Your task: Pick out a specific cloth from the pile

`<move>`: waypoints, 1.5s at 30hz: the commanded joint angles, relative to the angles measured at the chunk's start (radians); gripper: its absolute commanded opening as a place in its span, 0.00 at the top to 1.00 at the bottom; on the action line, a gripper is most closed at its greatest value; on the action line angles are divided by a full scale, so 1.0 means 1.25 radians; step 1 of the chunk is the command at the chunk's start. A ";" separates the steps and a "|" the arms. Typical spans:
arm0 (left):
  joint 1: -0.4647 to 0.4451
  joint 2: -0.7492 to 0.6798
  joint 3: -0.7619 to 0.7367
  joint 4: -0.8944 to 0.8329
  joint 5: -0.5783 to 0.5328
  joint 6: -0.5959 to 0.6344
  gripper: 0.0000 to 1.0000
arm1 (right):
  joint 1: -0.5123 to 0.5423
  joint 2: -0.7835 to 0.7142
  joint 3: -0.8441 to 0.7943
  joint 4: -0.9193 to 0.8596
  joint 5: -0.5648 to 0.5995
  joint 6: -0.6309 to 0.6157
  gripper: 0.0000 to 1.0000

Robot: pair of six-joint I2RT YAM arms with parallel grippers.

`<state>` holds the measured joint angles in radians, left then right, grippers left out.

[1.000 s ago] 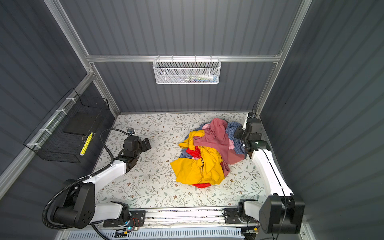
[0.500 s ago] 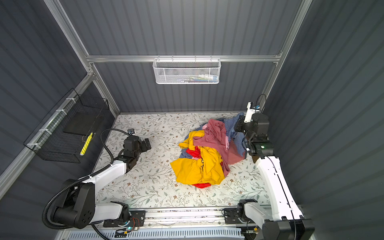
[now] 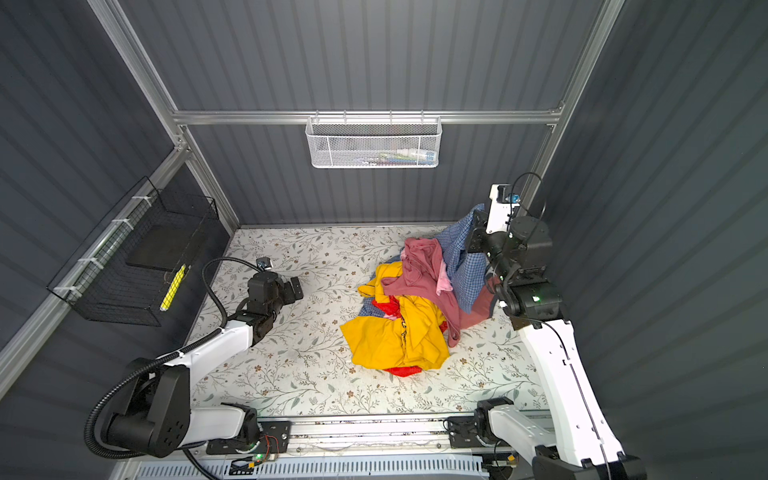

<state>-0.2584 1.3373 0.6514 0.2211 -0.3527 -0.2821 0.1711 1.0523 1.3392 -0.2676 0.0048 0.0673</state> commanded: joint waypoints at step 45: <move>-0.231 0.081 0.140 0.124 0.324 0.108 0.00 | 0.415 0.141 -0.190 0.091 -0.047 -0.002 1.00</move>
<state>-0.5102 1.4303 0.7841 0.3027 -0.0494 -0.1741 0.6872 1.2289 1.0611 -0.2108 -0.0231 0.0391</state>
